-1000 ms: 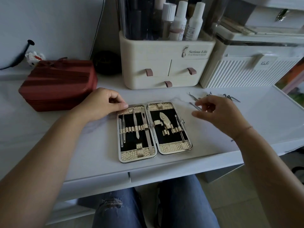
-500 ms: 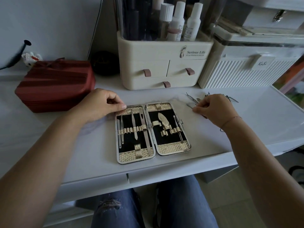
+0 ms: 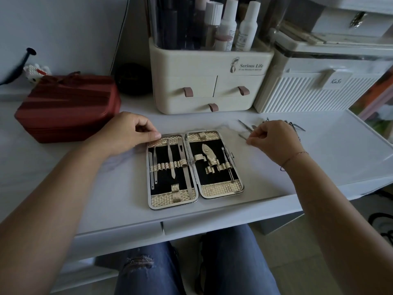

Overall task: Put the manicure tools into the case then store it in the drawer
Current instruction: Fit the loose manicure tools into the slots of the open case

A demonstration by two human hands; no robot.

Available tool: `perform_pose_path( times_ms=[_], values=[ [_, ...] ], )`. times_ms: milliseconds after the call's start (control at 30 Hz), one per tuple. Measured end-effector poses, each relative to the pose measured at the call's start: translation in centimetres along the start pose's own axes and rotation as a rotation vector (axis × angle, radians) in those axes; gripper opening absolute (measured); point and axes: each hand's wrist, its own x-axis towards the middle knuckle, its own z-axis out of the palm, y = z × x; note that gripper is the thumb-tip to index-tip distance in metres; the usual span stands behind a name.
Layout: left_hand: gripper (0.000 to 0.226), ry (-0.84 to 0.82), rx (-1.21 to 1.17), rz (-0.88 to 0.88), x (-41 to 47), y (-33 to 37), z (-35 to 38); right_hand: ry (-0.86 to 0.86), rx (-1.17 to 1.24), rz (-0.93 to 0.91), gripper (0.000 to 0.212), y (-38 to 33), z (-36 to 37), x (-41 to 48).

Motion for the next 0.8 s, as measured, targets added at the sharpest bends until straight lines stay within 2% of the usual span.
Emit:
perform_pose_path(
  times_ms=[267,433,667,800],
  values=[
    [0.008,0.002,-0.001,0.005,0.1,-0.3,0.0,-0.141,-0.168,-0.072,0.013,-0.7,-0.6,0.4],
    [0.009,0.004,0.005,-0.007,0.1,-0.3,0.0,-0.219,-0.192,-0.089,0.013,-1.0,-0.9,0.3],
    [0.008,-0.002,0.002,-0.007,0.1,-0.2,0.0,-0.230,-0.250,-0.087,0.017,-1.5,-0.8,0.1],
    [0.008,0.006,-0.007,-0.009,0.0,-0.2,0.0,-0.211,-0.187,-0.123,0.017,-1.3,-0.4,-0.1]
  ],
)
